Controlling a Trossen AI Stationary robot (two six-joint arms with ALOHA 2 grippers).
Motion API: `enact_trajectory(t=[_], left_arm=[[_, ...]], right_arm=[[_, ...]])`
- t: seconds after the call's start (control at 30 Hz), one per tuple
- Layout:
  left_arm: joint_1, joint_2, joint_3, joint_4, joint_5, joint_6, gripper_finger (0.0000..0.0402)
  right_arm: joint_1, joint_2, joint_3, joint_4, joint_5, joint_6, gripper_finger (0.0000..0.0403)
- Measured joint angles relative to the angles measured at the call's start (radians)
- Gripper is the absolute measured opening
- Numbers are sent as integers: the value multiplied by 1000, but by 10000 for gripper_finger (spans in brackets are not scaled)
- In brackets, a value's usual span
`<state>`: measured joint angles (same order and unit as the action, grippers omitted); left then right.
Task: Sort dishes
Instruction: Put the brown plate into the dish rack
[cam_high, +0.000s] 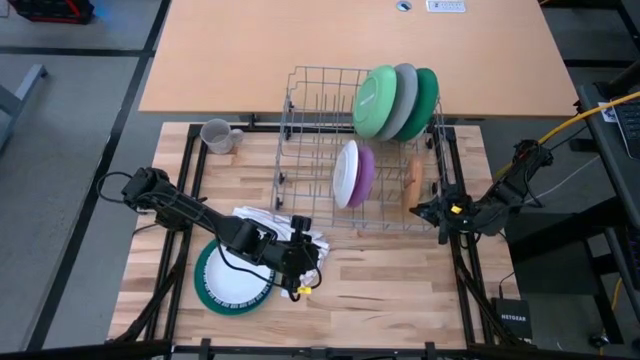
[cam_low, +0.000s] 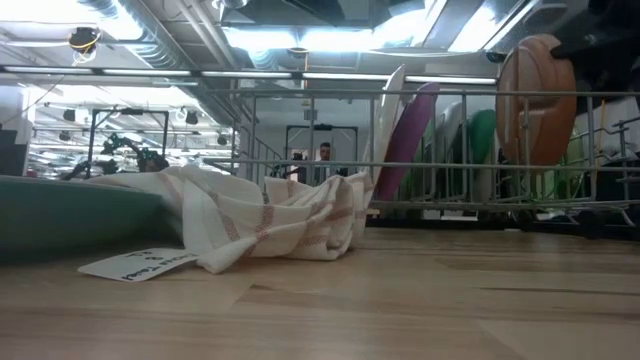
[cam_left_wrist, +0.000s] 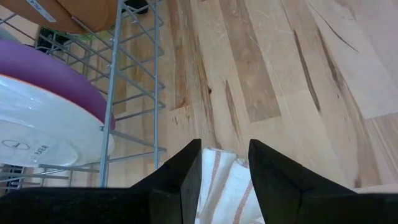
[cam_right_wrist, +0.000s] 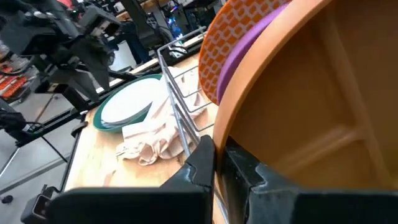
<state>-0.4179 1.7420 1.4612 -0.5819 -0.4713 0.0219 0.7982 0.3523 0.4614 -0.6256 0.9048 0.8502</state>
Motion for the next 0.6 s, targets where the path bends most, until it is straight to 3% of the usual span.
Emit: enact_trajectory(t=[0.33, 0.6], left_arm=[[0, 0, 0, 0, 0, 0, 123], [0, 0, 0, 0, 0, 0, 123]], right_arm=[[0, 0, 0, -75, 74, 63, 21], [0, 0, 0, -86, 19, 15, 25]])
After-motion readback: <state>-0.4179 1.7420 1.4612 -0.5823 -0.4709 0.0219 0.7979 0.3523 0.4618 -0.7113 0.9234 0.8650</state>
